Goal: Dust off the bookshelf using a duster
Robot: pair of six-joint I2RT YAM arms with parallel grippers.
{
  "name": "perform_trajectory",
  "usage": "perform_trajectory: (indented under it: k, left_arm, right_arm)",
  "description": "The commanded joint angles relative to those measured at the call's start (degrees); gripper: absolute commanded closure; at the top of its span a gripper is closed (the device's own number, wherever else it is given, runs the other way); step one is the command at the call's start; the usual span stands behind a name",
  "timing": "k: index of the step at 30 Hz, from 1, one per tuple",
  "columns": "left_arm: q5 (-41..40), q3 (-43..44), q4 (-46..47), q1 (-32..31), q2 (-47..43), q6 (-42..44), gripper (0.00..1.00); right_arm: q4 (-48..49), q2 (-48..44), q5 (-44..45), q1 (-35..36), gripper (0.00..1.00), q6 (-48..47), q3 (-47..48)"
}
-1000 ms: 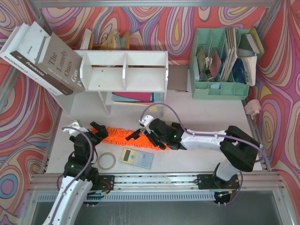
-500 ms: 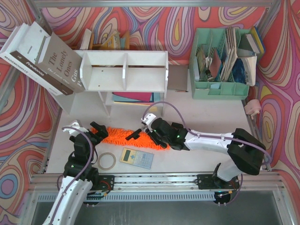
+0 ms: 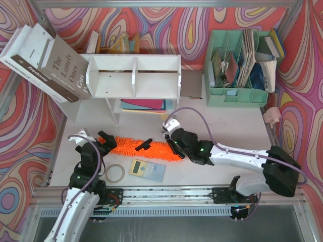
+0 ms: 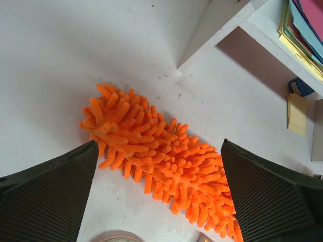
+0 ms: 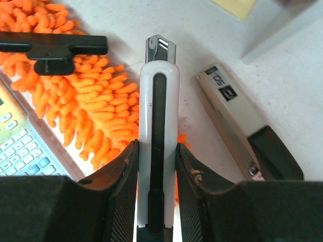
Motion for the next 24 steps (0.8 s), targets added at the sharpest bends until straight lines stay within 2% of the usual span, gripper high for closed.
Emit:
perform_trajectory:
  k: [1,8,15,20,24]
  left_arm:
    - [-0.3,-0.7,1.3,-0.3,0.8,-0.4,0.02]
    - [-0.2,-0.6,1.3,-0.3,1.6,-0.6,0.02]
    - [-0.1,-0.5,1.3,-0.3,2.4,-0.7,0.01]
    - [0.2,-0.1,1.3,-0.3,3.8,-0.7,0.02]
    - [0.5,0.1,1.3,-0.3,4.8,-0.7,0.02]
  right_arm:
    - [-2.2,-4.6,7.8,0.3,0.76,5.0,-2.5]
    - [-5.5,-12.0,16.3,0.2,0.75,11.1,-6.5]
    - [-11.7,-15.4,25.4,-1.3,0.74,18.2,-7.0]
    - [-13.7,-16.1,22.1,-9.8,0.76,21.2,-6.7]
    - [-14.1,-16.6,21.4,-13.6,0.76,21.0,-6.6]
